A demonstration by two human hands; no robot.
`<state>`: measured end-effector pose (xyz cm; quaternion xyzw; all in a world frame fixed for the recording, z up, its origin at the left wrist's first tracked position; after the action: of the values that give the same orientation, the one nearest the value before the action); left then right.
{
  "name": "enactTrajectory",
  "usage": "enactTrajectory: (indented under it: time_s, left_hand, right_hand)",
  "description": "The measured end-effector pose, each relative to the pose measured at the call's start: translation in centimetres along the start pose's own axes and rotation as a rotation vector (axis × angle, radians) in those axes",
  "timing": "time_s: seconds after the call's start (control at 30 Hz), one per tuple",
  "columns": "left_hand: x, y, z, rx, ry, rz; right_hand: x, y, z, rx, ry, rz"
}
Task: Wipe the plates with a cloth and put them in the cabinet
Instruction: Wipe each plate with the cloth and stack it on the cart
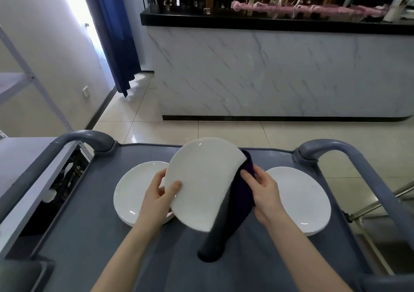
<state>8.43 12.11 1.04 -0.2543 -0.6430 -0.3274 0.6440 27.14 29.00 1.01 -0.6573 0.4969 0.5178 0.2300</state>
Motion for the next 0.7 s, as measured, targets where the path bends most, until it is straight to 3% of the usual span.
enactTrajectory:
  time_s: [0.07, 0.2, 0.33, 0.53, 0.6, 0.7]
  left_hand:
    - [-1.2, 0.8, -0.8, 0.100, -0.014, -0.076]
    - [-1.0, 1.2, -0.2, 0.233, 0.012, -0.038]
    - [0.6, 0.3, 1.0, 0.006, 0.102, 0.137]
    - [2.6, 1.7, 1.5, -0.388, 0.177, 0.433]
    - [2.9, 1.9, 1.1, -0.383, 0.216, 0.475]
    - [3.0, 1.1, 0.5, -0.275, 0.246, 0.403]
  right_hand:
    - [1.7, 0.1, -0.6, 0.050, 0.051, 0.102]
    - [3.1, 0.3, -1.2, 0.075, 0.088, 0.058]
    - [0.1, 0.0, -0.4, 0.018, -0.007, -0.143]
    - [-4.6, 4.1, -0.1, -0.263, -0.262, -0.666]
    - [-4.5, 5.3, -0.3, -0.302, -0.286, -0.756]
    - [-4.3, 4.6, -0.1, -0.274, -0.250, -0.637]
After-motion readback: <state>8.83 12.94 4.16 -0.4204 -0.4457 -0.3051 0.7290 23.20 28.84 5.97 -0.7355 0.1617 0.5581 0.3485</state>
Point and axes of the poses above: each hand's wrist, its own z-axis towards the middle knuckle, its own y-axis out of the palm, x = y × z, the point moved 6 cm from there along z, towards the middle knuckle, and after that the axes turned 12 degrees about y, right-handed, at the moved point
